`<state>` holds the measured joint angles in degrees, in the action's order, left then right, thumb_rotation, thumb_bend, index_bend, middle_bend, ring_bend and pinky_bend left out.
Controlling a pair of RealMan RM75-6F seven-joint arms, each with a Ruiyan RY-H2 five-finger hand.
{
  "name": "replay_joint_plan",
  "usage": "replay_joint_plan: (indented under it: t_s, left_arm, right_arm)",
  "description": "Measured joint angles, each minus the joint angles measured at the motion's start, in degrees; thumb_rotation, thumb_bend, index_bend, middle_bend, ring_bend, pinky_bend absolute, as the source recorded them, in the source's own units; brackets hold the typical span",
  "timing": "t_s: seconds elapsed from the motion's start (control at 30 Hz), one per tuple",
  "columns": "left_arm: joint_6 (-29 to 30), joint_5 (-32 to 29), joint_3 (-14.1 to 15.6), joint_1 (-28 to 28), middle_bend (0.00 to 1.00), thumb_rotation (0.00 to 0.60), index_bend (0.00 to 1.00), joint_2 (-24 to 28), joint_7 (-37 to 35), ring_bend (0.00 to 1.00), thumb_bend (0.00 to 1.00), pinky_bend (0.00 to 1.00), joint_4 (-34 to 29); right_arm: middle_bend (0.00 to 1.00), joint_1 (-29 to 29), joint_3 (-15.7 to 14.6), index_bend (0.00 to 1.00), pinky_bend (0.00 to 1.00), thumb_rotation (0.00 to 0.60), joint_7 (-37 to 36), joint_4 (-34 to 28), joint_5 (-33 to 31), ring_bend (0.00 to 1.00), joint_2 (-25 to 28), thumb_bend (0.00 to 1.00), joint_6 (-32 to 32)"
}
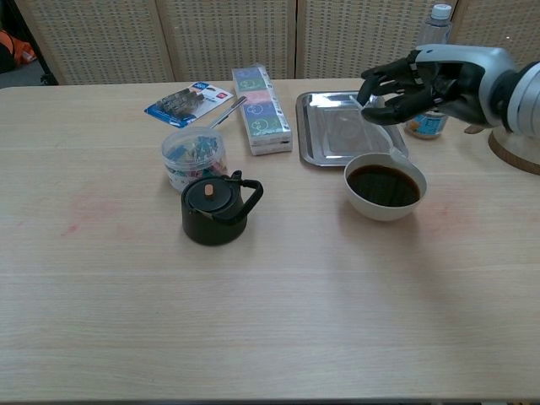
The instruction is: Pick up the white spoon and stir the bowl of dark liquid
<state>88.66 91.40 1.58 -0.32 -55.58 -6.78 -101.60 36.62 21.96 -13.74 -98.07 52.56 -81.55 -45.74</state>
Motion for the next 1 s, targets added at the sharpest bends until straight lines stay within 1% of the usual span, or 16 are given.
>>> replay_joint_plan:
  t_s: [0.1, 0.27, 0.53, 1.0]
  left_arm:
    - [-0.3, -0.4, -0.2, -0.1, 0.00, 0.600, 0.00, 0.0, 0.0, 0.00, 0.00, 0.00, 0.0]
    - [-0.3, -0.6, -0.3, -0.2, 0.00, 0.600, 0.00, 0.0, 0.3, 0.00, 0.00, 0.00, -0.2]
    - [-0.4, -0.8, -0.3, -0.2, 0.00, 0.600, 0.00, 0.1, -0.2, 0.00, 0.00, 0.00, 0.0]
    - [-0.9, -1.4, -0.5, -0.4, 0.00, 0.600, 0.00, 0.0, 0.3, 0.00, 0.00, 0.00, -0.3]
  right_arm:
    - [0.00, 0.8, 0.2, 0.57, 0.00, 0.600, -1.3, 2.5, -0.2, 0.00, -1.5, 0.45, 0.8]
    - [0.00, 1.7, 0.1, 0.57, 0.00, 0.600, -2.7, 4.9, 0.1, 0.00, -3.3, 0.45, 1.4]
    - [0.00, 2.2, -1.1, 0.57, 0.00, 0.600, -3.0, 8.2, 0.6, 0.00, -5.6, 0.45, 1.1]
    - [0.00, 2.4, -2.7, 0.57, 0.00, 0.600, -6.3, 14.8, 3.1, 0.00, -9.3, 0.47, 2.8]
